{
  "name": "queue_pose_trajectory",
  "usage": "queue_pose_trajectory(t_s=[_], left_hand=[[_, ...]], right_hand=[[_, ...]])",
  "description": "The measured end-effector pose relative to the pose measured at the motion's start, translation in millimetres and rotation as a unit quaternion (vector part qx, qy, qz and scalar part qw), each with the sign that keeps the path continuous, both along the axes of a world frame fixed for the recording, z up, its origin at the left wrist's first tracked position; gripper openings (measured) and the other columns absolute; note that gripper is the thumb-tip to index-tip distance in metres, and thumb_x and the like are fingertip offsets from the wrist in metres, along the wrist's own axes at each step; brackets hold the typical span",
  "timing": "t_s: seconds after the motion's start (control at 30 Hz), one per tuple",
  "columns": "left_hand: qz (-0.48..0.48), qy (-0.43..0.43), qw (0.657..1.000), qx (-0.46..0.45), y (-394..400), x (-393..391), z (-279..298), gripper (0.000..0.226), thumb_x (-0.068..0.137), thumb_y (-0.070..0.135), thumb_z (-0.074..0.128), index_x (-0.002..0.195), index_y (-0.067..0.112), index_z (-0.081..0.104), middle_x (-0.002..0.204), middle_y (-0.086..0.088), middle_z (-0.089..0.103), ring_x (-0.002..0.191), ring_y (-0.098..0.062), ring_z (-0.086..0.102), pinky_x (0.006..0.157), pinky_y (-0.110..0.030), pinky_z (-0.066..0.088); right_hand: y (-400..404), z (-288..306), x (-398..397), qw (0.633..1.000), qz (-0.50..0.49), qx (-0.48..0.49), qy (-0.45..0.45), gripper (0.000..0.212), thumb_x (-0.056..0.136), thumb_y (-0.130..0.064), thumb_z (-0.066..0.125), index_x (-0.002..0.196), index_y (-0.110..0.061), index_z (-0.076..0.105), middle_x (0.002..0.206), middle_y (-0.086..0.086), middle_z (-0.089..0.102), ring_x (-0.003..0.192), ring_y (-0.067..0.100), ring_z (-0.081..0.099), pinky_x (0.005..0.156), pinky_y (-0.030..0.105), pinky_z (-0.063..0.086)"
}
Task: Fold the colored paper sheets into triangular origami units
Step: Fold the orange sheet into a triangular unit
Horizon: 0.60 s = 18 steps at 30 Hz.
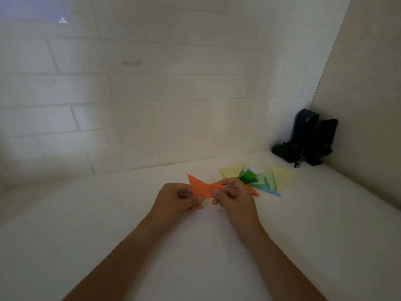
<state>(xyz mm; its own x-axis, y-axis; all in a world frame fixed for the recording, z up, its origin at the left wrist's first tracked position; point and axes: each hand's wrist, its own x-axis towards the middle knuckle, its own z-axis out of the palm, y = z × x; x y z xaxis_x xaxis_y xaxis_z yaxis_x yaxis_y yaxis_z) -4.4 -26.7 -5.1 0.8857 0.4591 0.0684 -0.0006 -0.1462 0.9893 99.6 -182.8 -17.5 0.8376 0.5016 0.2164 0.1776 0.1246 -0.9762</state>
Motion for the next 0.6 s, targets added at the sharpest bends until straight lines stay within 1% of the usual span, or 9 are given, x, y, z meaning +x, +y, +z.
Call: queue_pose_trajectory(t_s=[0.1,0.2,0.23,0.3,0.33,0.37,0.47,0.57,0.6], left_hand=[[-0.001,-0.003,1.000,-0.007,-1.3,-0.2,2.3,0.009,0.086,0.006,0.081,0.094,0.004,0.080,0.081,-0.015,0.079,0.074,-0.018,0.075,0.071,-0.020,0.056],[-0.004,-0.017,1.000,-0.015,-1.8,-2.3,4.2,0.013,0.087,0.005,0.080,0.100,0.005,0.080,0.085,-0.015,0.079,0.078,-0.019,0.077,0.072,-0.019,0.056],[-0.004,-0.020,1.000,-0.011,-1.5,-2.4,3.9,0.014,0.087,0.005,0.079,0.102,0.007,0.080,0.085,-0.014,0.079,0.079,-0.019,0.076,0.073,-0.020,0.057],[-0.003,-0.018,1.000,0.016,-1.2,-2.3,3.3,0.017,0.089,0.004,0.076,0.104,0.011,0.079,0.085,-0.012,0.079,0.078,-0.016,0.075,0.073,-0.019,0.056],[-0.003,-0.014,0.999,0.030,-1.5,-1.7,2.7,0.019,0.089,0.003,0.075,0.105,0.012,0.079,0.085,-0.010,0.079,0.078,-0.015,0.074,0.073,-0.018,0.055],[-0.007,-0.010,0.999,0.036,-2.4,-1.1,2.5,0.019,0.090,0.002,0.074,0.105,0.013,0.079,0.086,-0.009,0.079,0.079,-0.014,0.074,0.073,-0.018,0.055],[-0.029,-0.012,0.999,0.038,-4.2,-1.4,1.8,0.015,0.091,0.002,0.072,0.102,0.011,0.079,0.089,-0.008,0.079,0.082,-0.013,0.074,0.077,-0.020,0.056],[-0.058,-0.031,0.998,0.025,-2.5,-3.8,2.1,0.015,0.093,0.008,0.074,0.107,0.010,0.079,0.094,-0.010,0.080,0.088,-0.018,0.075,0.084,-0.023,0.058],[-0.058,-0.036,0.997,0.021,-1.7,-4.4,2.2,0.016,0.092,0.009,0.075,0.107,0.011,0.079,0.095,-0.010,0.080,0.088,-0.019,0.075,0.083,-0.023,0.058]], right_hand=[[0.4,0.9,0.3,1.000,-0.001,0.002,0.004,0.019,0.093,-0.010,0.073,0.108,-0.010,0.060,0.083,0.008,0.077,0.073,0.016,0.071,0.067,0.019,0.052],[-0.1,3.5,-0.9,0.999,0.038,-0.008,0.016,0.027,0.093,-0.010,0.073,0.115,-0.012,0.058,0.088,0.006,0.078,0.076,0.016,0.071,0.069,0.020,0.053],[-0.3,3.5,-1.4,0.998,0.053,-0.016,0.014,0.030,0.093,-0.008,0.073,0.117,-0.013,0.058,0.089,0.006,0.078,0.077,0.017,0.071,0.071,0.022,0.054],[0.1,1.3,-1.6,0.997,0.068,-0.035,-0.004,0.031,0.092,-0.007,0.074,0.118,-0.015,0.058,0.093,0.006,0.078,0.081,0.021,0.073,0.079,0.033,0.059],[-0.1,0.5,-1.8,0.997,0.070,-0.042,-0.015,0.031,0.092,-0.008,0.075,0.118,-0.016,0.058,0.093,0.005,0.078,0.082,0.023,0.073,0.083,0.039,0.059],[-0.4,0.1,-1.9,0.996,0.072,-0.046,-0.022,0.031,0.092,-0.009,0.075,0.118,-0.017,0.058,0.094,0.005,0.078,0.083,0.023,0.073,0.085,0.041,0.058],[-1.6,0.8,-2.0,0.995,0.079,-0.051,-0.032,0.034,0.093,-0.010,0.074,0.120,-0.019,0.057,0.094,0.006,0.078,0.084,0.024,0.072,0.085,0.039,0.058],[-2.5,1.5,-1.1,0.995,0.083,-0.047,-0.024,0.037,0.093,-0.009,0.074,0.124,-0.021,0.055,0.094,0.007,0.077,0.086,0.025,0.072,0.086,0.038,0.057],[-2.8,1.7,-1.2,0.995,0.083,-0.044,-0.020,0.037,0.094,-0.009,0.073,0.124,-0.020,0.055,0.093,0.007,0.077,0.086,0.024,0.072,0.085,0.035,0.058]])
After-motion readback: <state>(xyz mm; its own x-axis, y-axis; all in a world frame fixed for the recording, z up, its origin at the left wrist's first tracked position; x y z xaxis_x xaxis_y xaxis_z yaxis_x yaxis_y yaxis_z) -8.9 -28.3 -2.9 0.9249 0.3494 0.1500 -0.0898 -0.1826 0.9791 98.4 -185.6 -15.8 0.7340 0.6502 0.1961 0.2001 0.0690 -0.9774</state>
